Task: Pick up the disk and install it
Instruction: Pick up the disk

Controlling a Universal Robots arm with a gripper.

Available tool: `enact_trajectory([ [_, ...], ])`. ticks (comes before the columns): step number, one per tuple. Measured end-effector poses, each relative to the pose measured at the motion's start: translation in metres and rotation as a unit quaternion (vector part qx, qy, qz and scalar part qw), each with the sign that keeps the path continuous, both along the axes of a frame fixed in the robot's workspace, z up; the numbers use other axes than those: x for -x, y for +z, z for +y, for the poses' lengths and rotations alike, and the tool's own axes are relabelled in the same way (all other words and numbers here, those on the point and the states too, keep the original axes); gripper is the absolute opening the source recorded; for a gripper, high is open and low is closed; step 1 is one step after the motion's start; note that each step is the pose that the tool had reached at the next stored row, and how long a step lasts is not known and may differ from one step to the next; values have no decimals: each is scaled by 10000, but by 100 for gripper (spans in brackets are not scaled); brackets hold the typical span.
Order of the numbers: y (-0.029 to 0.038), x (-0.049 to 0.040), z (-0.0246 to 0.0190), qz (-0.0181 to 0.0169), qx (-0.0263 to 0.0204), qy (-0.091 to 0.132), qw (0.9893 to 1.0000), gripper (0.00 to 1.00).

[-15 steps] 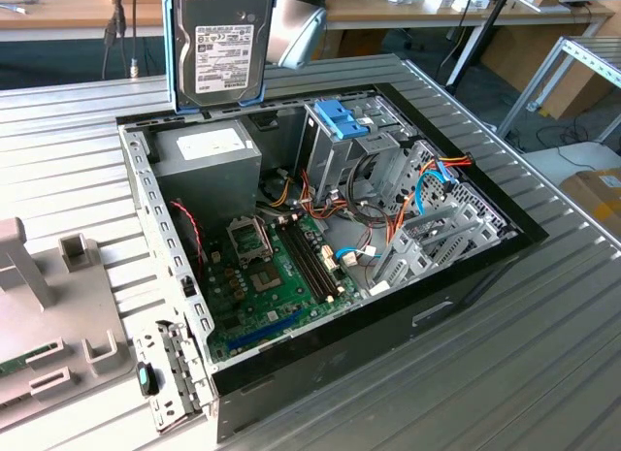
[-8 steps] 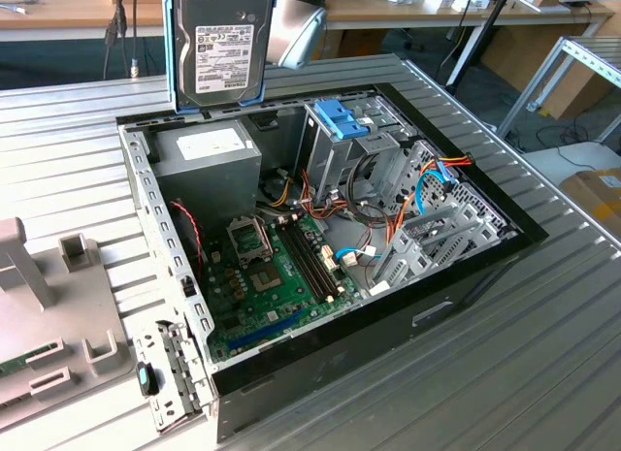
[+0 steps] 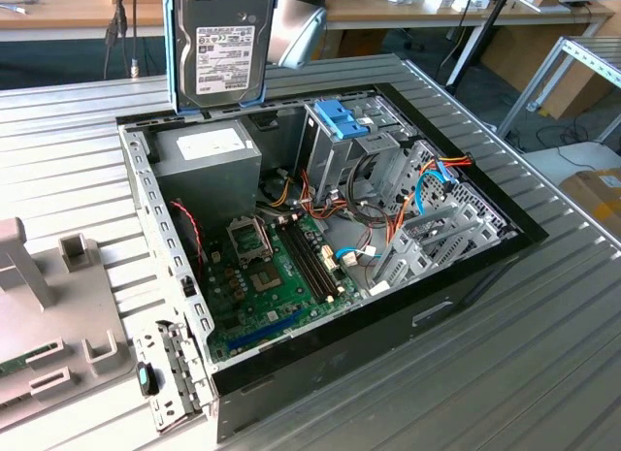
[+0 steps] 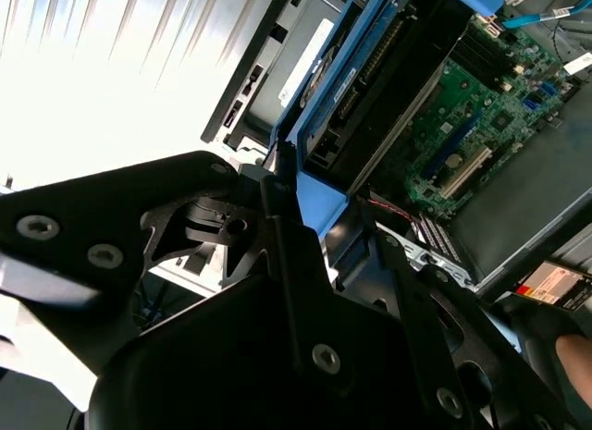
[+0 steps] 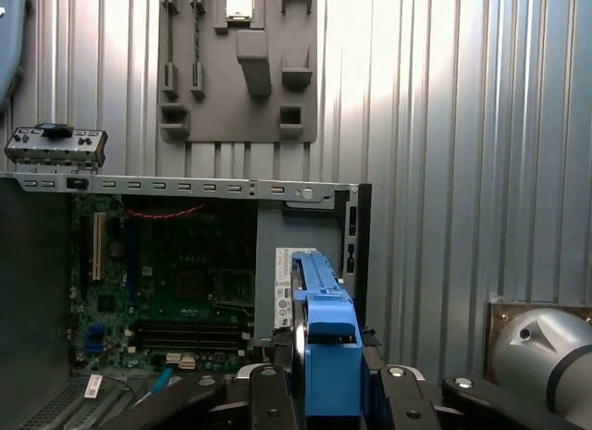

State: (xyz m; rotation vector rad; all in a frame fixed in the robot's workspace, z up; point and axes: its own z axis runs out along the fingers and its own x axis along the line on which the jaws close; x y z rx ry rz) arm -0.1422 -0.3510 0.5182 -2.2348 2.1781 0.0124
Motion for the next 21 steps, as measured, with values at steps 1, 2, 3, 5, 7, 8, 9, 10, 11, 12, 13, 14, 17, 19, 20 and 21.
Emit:
enact_trajectory([
  [1, 0, 0, -4, 0, 0, 0, 10000, 37],
  [2, 0, 0, -14, 0, 0, 0, 10000, 37],
  [3, 0, 0, -20, 0, 0, -1, 10000, 37],
  [5, 0, 0, -53, 0, 0, 0, 10000, 37],
  [7, 0, 0, -72, 0, 0, 0, 10000, 37],
  [8, 0, 0, -77, 0, 0, 0, 10000, 37],
  [9, 0, 0, -87, 0, 0, 0, 10000, 37],
  [10, 0, 0, -94, 0, 0, 0, 10000, 37],
  [11, 0, 0, -101, 0, 0, 0, 10000, 37],
  [12, 0, 0, -110, 0, 0, -1, 10000, 37],
  [13, 0, 0, -124, 0, 0, 0, 10000, 37],
  [14, 0, 0, -132, 0, 0, 0, 10000, 37],
  [17, -1, 0, -149, 0, -1, 0, 10000, 37],
  [19, 0, 0, -156, 0, 0, 0, 10000, 37],
  [20, 0, 0, -160, 0, 0, 0, 10000, 37],
  [21, 0, 0, -165, 0, 0, 0, 10000, 37],
])
